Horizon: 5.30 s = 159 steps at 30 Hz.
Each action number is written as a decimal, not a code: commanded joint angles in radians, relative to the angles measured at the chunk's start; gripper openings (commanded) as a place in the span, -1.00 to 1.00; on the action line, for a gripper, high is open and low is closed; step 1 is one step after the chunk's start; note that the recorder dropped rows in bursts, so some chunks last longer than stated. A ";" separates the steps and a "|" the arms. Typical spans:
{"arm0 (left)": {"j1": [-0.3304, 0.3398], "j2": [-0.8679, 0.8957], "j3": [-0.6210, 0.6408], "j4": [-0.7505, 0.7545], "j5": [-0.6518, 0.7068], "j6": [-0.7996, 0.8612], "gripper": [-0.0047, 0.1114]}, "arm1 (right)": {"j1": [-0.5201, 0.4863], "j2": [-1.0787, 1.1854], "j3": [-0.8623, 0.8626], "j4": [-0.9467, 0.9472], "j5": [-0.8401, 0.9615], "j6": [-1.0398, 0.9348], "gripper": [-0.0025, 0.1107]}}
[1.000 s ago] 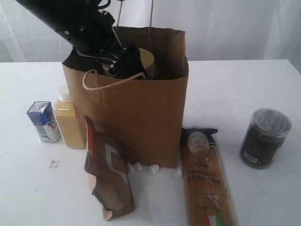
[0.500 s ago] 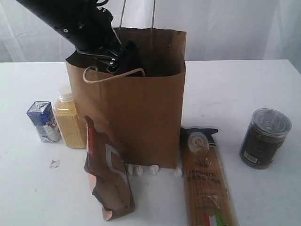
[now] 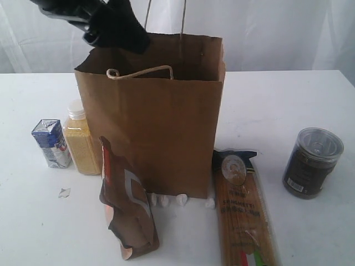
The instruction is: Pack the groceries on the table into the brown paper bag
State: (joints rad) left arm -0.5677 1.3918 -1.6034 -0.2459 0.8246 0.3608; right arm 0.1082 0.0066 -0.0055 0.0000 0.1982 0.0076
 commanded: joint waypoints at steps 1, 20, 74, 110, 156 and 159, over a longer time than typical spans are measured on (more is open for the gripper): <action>-0.004 -0.076 -0.003 0.031 0.034 -0.005 0.83 | 0.001 -0.007 0.006 -0.007 -0.013 -0.008 -0.86; -0.002 -0.442 0.036 0.225 0.096 -0.127 -0.91 | 0.001 -0.007 0.006 -0.007 -0.013 -0.008 -0.86; -0.002 -1.224 1.449 0.158 -0.774 -0.361 -0.91 | 0.001 -0.007 0.006 -0.007 -0.013 -0.008 -0.86; -0.002 -1.392 1.603 0.146 -0.753 -0.361 -0.91 | 0.001 -0.007 0.006 0.203 -0.181 0.242 -0.86; -0.002 -1.392 1.603 0.146 -0.753 -0.361 -0.91 | 0.001 1.072 -1.031 0.041 0.806 -0.052 0.37; -0.002 -1.392 1.603 0.146 -0.753 -0.361 -0.91 | 0.001 1.168 -1.055 0.041 0.784 -0.055 0.38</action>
State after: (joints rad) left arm -0.5677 0.0050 -0.0037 -0.0883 0.0653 0.0000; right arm 0.1082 1.1103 -1.0362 0.0486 0.9988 -0.0294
